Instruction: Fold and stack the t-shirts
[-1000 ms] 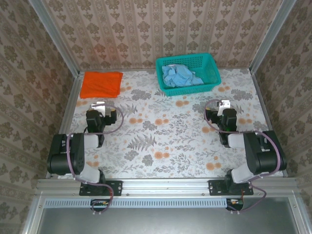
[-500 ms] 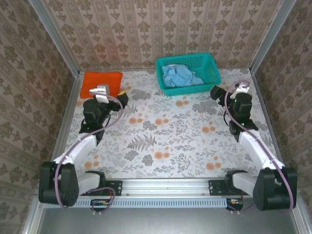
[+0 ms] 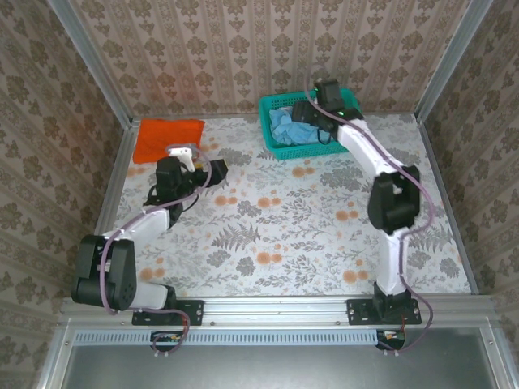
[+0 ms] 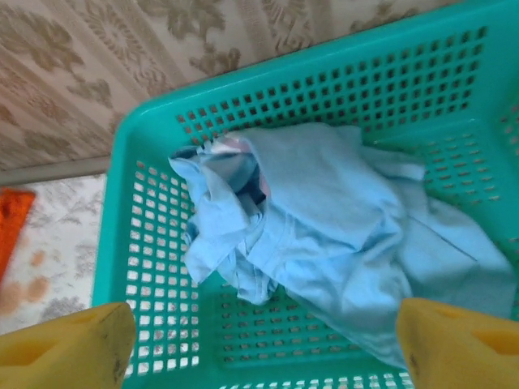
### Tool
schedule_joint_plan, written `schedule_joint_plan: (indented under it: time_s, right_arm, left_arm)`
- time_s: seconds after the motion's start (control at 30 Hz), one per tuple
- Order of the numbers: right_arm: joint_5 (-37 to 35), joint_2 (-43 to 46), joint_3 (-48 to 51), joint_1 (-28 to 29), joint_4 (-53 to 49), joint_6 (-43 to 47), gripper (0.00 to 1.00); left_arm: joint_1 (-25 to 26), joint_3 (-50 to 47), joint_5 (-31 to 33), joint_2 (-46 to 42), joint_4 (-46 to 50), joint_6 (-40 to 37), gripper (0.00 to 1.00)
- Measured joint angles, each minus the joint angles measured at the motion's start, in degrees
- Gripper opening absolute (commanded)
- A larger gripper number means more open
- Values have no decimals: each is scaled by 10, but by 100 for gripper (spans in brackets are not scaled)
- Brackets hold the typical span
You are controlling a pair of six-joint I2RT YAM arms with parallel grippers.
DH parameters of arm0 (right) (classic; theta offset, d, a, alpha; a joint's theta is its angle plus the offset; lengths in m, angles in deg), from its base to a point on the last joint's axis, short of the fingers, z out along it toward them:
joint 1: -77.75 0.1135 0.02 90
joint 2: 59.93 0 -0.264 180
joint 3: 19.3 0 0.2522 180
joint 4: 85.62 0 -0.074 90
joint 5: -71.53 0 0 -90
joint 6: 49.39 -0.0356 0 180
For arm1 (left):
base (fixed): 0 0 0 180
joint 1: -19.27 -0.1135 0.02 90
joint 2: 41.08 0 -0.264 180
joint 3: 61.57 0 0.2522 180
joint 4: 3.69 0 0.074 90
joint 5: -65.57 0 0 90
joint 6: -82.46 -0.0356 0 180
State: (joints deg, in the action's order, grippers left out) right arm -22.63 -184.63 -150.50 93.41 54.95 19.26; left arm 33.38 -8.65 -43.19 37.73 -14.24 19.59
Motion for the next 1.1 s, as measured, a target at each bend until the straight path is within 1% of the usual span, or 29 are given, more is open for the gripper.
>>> schedule_joint_plan:
  time_s: [0.1, 0.17, 0.2, 0.27, 0.3, 0.33, 0.4, 0.47, 0.53, 0.57, 0.7, 0.8, 0.97, 1.1]
  right_arm:
    - [-17, -129, -176, 17, -75, 8, 95]
    - [-23, -219, -306, 24, -128, 13, 95]
    - [-25, -268, -378, 28, -156, 14, 95]
    - [-28, -354, -509, 33, -196, 16, 89]
    - [-29, -385, -551, 33, -209, 17, 83]
    - [-29, -402, -567, 33, -218, 18, 75]
    - [-29, -412, -564, 32, -229, 19, 57]
    - [-26, -409, -538, 29, -223, 19, 34]
    - [-23, -409, -527, 26, -223, 17, 7]
    - [-23, -409, -527, 26, -225, 17, 0]
    - [-23, -407, -568, 23, -254, 23, 0]
    - [-26, -377, -583, 23, -278, 35, 0]
    - [-32, -276, -588, 26, -321, 54, 0]
    - [-37, -170, -598, 36, -355, 68, 0]
  left_arm:
    - [17, 8, 26, 0, 22, -13, 100]
    - [20, 12, 38, 1, 38, -19, 100]
    - [20, 16, 43, 2, 48, -23, 100]
    - [20, 21, 54, 4, 60, -29, 100]
    - [20, 23, 58, 5, 64, -31, 99]
    - [20, 26, 61, 7, 67, -33, 99]
    - [21, 28, 66, 9, 73, -36, 98]
    - [24, 31, 68, 12, 81, -39, 98]
    - [24, 36, 69, 17, 87, -42, 97]
    - [25, 37, 69, 18, 90, -43, 97]
    - [28, 37, 71, 19, 92, -45, 97]
    - [28, 37, 71, 19, 95, -45, 96]
    - [28, 37, 73, 19, 101, -47, 96]
    - [30, 37, 73, 14, 104, -49, 96]
